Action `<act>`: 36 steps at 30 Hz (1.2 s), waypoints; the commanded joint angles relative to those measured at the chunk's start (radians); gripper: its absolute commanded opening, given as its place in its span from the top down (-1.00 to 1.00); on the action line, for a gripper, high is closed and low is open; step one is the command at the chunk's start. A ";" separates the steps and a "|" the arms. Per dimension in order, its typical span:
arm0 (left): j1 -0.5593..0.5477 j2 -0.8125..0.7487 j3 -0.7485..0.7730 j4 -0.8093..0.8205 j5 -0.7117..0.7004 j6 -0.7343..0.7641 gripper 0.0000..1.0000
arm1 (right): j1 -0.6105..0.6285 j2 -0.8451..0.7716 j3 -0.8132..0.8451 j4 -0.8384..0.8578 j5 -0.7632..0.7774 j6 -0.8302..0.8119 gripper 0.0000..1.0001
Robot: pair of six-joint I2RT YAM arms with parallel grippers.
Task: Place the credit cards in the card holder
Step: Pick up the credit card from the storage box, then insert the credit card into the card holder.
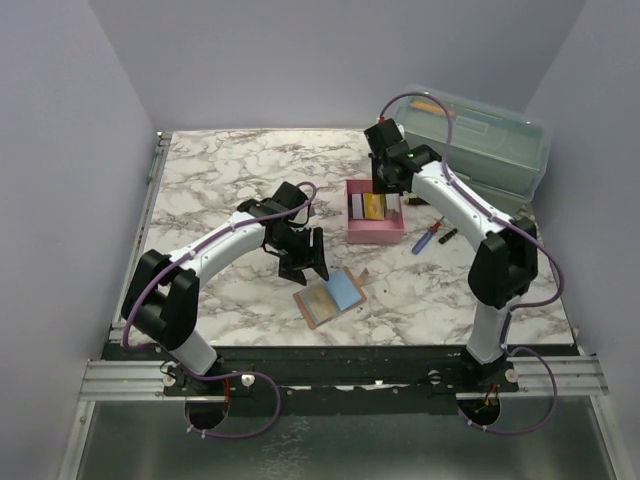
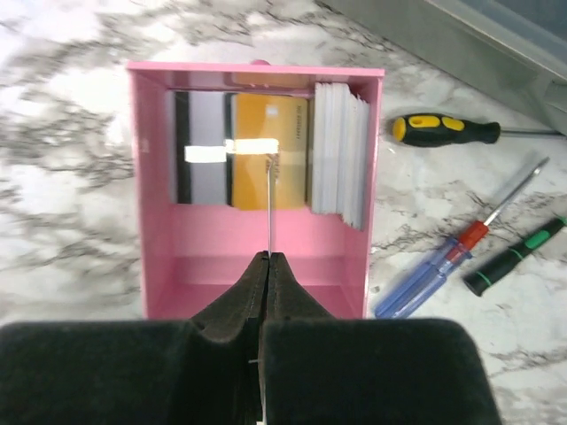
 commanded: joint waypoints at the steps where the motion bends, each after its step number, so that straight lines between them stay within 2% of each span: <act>1: 0.011 -0.005 -0.027 0.037 0.004 -0.072 -0.30 | -0.037 -0.111 -0.081 0.128 -0.252 0.008 0.99; 6: 0.019 0.002 -0.055 0.061 -0.003 -0.158 -0.25 | -0.040 -0.275 -0.189 0.143 -0.447 -0.021 0.99; 11: 0.020 0.003 -0.119 0.130 0.055 -0.219 -0.15 | -0.039 -0.401 -0.304 0.154 -0.773 -0.034 0.99; 14: 0.022 0.014 -0.159 0.178 0.086 -0.244 -0.05 | -0.023 -0.456 -0.437 0.252 -0.967 0.001 0.99; 16: 0.025 0.034 -0.177 0.193 0.093 -0.249 0.03 | 0.000 -0.472 -0.539 0.314 -1.036 0.025 0.99; 20: 0.025 0.061 -0.206 0.195 0.057 -0.245 0.18 | 0.018 -0.508 -0.730 0.475 -1.082 0.089 0.99; 26: 0.025 0.093 -0.281 0.197 0.013 -0.219 0.25 | 0.042 -0.454 -0.862 0.579 -1.140 0.070 0.99; 36: 0.025 0.107 -0.331 0.201 -0.051 -0.189 0.27 | 0.058 -0.339 -0.889 0.633 -1.156 0.014 0.99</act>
